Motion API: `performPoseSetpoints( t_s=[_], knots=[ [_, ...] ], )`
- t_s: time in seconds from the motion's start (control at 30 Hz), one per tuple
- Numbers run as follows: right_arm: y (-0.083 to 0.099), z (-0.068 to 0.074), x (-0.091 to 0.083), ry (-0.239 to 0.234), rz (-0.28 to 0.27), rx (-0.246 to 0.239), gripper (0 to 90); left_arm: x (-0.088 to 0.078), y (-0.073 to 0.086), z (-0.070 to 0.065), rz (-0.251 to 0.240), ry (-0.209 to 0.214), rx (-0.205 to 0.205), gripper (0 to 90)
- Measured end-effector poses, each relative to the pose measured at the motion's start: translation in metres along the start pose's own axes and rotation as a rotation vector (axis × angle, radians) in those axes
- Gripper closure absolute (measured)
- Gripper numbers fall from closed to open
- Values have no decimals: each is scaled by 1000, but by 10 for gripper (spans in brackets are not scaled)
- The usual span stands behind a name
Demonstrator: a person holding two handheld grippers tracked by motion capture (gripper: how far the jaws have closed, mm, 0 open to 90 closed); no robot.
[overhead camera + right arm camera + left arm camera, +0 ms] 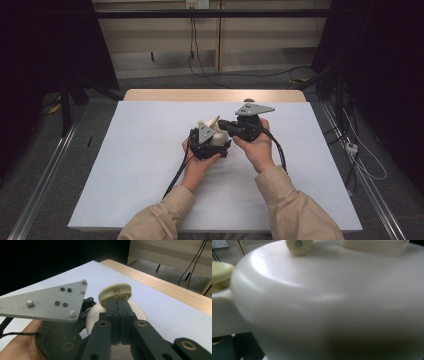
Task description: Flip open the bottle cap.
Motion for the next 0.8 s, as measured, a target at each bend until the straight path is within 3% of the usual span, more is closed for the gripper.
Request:
performPoseSetpoints(
  t_s=[0.8],
  knots=[
    [-3, 0, 6, -10, -8, 4, 890, 0, 0, 0, 2, -1, 2, 48]
  ],
)
Point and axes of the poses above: each handheld gripper's, and its own axes: x roughly forward along the jaws, y roughly out of its underside, z roughly to its left, the point moved 5 cm from there along x, roughly forward along the jaws, and after that the axes turned 1 degree about x, right-handed, at the moved point
